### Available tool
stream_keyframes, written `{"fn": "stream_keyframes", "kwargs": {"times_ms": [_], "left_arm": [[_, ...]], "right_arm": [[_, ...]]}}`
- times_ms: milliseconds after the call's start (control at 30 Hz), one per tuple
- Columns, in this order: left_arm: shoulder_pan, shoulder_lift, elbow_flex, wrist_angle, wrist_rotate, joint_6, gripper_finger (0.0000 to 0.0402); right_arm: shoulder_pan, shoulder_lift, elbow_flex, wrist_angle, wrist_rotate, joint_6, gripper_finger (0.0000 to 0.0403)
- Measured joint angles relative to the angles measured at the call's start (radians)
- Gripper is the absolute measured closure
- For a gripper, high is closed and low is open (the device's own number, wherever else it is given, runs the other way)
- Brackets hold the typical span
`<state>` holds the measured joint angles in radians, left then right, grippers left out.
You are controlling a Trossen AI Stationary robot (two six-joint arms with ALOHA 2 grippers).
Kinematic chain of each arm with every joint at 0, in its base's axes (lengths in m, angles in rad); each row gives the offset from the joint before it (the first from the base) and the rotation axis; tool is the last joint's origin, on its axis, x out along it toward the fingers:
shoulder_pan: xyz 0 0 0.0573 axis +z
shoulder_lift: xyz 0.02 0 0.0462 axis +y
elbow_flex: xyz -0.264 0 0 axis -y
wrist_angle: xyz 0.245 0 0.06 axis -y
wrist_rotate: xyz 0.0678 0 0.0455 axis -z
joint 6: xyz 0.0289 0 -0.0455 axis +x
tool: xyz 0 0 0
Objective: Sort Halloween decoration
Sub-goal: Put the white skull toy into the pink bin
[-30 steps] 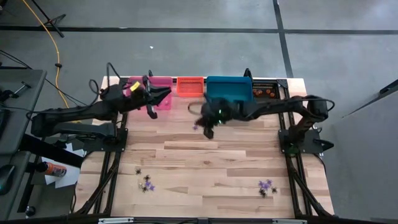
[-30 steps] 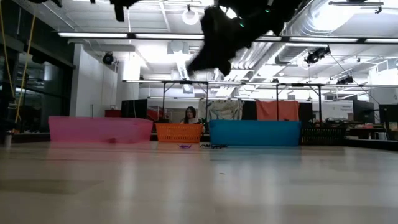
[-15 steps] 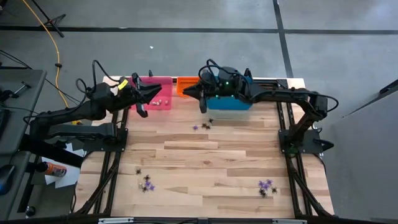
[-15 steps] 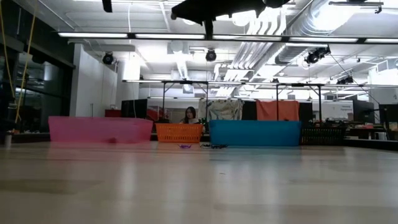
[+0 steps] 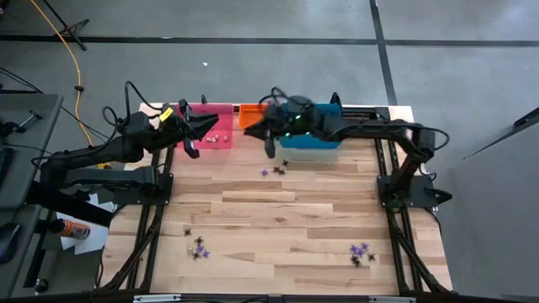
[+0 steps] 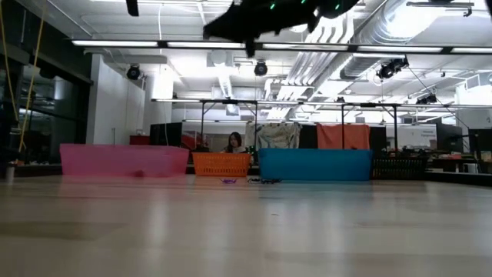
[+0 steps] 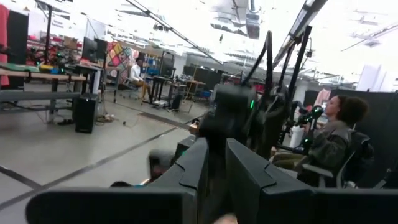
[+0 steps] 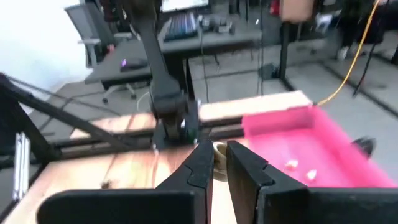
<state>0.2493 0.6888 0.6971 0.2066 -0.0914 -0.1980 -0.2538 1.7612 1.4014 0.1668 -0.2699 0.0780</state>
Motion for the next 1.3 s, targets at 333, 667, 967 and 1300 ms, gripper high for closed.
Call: {"fn": "stream_keyframes", "kwargs": {"times_ms": [333, 667, 967, 1300], "left_arm": [[-0.003, 0.000, 0.000, 0.041, 0.001, -0.027, 0.0355], [-0.002, 0.000, 0.000, 0.052, 0.002, -0.027, 0.0355], [-0.002, 0.000, 0.000, 0.061, 0.001, -0.001, 0.0355], [-0.001, 0.000, 0.000, 0.061, 0.000, 0.000, 0.0355]], "right_arm": [[0.013, 0.368, 0.089, 0.335, 0.039, 0.172, 0.0375], [-0.054, 0.728, 0.589, 0.174, 0.088, 0.234, 0.0375], [-0.115, 0.811, 0.766, -0.029, 0.112, 0.238, 0.0375], [-0.127, 0.814, 0.765, -0.044, 0.007, 0.335, 0.0271]]}}
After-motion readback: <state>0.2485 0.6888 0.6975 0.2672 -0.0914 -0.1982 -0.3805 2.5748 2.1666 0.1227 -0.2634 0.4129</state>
